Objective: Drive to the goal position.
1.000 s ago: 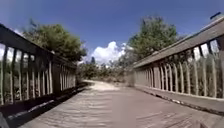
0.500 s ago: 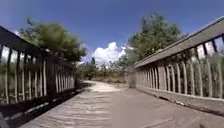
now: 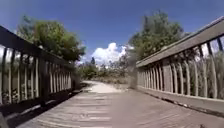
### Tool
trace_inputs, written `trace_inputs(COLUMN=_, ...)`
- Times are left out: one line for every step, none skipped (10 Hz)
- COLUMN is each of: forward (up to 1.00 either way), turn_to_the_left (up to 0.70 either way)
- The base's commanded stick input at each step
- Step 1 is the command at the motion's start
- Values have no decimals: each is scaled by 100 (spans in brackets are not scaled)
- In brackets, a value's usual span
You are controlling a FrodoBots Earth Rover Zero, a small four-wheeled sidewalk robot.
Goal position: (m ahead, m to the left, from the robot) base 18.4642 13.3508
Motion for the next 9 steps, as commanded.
trace_inputs(forward=44, turn_to_the_left=18)
trace_inputs(forward=44, turn_to_the_left=27)
trace_inputs(forward=44, turn_to_the_left=27)
trace_inputs(forward=44, turn_to_the_left=3)
trace_inputs(forward=44, turn_to_the_left=2)
trace_inputs(forward=44, turn_to_the_left=2)
trace_inputs(forward=44, turn_to_the_left=2)
trace_inputs(forward=44, turn_to_the_left=2)
trace_inputs(forward=44, turn_to_the_left=2)
